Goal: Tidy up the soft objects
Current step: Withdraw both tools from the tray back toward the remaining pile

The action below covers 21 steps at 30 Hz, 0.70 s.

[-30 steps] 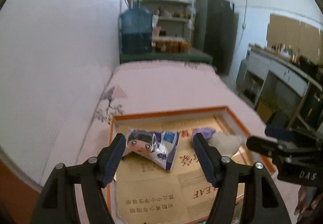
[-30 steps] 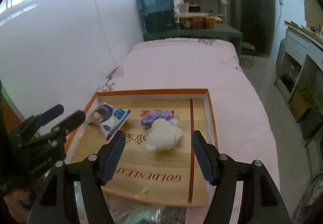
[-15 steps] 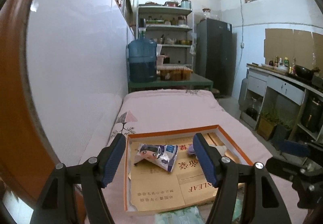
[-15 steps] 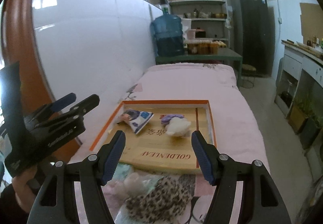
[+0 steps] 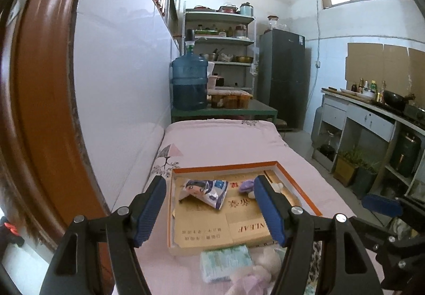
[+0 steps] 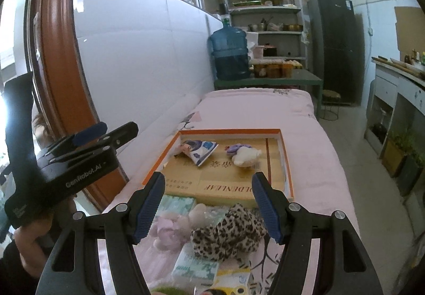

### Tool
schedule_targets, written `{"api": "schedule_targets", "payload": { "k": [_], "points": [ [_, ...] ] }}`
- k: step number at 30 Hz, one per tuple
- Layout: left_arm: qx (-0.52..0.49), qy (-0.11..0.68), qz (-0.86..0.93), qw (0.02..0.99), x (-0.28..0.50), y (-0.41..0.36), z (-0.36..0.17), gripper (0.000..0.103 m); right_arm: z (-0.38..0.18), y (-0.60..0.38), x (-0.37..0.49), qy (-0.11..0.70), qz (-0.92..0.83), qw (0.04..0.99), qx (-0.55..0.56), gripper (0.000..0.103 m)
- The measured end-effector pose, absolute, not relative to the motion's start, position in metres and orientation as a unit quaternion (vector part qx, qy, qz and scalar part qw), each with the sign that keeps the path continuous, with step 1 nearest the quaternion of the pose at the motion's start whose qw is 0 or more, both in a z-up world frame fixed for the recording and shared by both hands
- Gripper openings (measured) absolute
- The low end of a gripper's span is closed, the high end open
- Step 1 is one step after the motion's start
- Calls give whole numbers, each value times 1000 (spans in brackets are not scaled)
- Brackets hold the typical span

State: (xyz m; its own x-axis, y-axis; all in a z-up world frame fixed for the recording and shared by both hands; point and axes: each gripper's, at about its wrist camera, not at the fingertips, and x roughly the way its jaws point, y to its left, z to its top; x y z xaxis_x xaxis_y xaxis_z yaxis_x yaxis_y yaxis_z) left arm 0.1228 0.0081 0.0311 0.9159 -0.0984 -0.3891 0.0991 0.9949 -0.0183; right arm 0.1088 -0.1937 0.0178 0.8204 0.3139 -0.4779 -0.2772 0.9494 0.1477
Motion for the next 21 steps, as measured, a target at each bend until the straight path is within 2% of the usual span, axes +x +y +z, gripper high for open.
{"api": "schedule_targets", "payload": {
  "k": [21],
  "points": [
    [-3,205,-85,975,58,4,19,69,2,-205,50,278,143,949,29,74]
  ]
}}
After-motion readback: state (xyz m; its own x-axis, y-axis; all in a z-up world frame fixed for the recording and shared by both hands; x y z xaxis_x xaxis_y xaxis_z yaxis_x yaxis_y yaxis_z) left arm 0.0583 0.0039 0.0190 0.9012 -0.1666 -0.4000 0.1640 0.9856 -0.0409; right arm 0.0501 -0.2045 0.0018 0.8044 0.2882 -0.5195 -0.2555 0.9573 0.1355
